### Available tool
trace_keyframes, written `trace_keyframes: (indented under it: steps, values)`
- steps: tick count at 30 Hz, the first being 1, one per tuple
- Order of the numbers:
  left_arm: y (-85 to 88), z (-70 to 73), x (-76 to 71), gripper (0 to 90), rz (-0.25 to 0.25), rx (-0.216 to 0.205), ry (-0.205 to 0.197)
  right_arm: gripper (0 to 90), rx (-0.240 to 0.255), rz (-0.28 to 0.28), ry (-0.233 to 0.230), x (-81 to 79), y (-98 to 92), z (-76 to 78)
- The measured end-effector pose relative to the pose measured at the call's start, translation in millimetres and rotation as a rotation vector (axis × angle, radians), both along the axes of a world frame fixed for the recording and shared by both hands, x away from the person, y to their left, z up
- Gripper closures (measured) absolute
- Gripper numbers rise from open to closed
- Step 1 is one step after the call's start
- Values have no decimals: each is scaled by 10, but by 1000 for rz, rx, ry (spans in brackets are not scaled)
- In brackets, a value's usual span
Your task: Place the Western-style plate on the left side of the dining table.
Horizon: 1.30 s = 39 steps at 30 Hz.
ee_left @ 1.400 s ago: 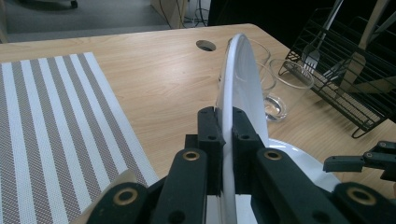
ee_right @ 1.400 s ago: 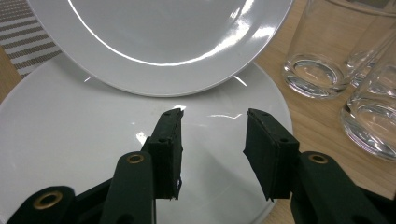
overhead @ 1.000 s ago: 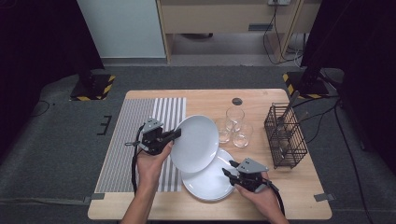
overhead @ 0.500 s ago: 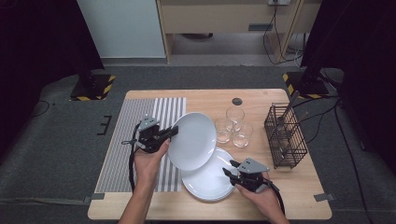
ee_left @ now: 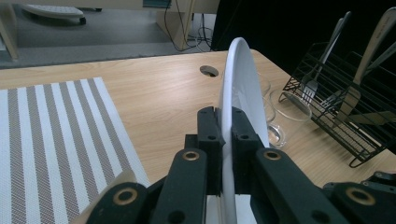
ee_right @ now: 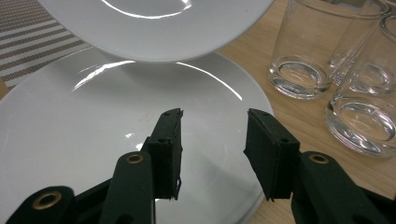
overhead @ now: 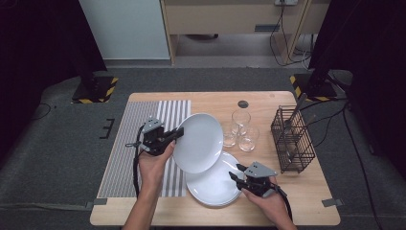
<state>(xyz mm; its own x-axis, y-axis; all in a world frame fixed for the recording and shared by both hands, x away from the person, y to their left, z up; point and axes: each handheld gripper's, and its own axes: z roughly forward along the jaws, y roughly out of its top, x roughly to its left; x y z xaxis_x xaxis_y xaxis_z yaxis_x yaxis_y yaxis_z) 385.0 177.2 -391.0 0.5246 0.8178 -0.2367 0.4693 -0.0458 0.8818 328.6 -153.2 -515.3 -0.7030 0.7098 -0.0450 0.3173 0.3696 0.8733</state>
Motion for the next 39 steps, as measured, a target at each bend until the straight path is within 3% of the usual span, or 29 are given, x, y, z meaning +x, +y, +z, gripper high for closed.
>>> trace_keyframes:
  steps: [17,21,27,31,35,39]
  values:
    - [91,83,76,857,15,-28,-10,536,-3,9,-2,-20,19,4]
    - [84,113,82,857,14,-31,-15,510,1,4,2,-26,3,7]
    - [100,148,123,857,12,-32,-18,394,2,-17,22,-11,-5,10]
    - [88,174,118,857,13,-12,-31,371,4,-33,23,-2,-5,11]
    - [88,201,136,857,6,-27,-28,374,12,-28,29,-3,-2,13]
    - [81,229,164,857,14,11,-28,376,15,-20,27,-14,6,21]
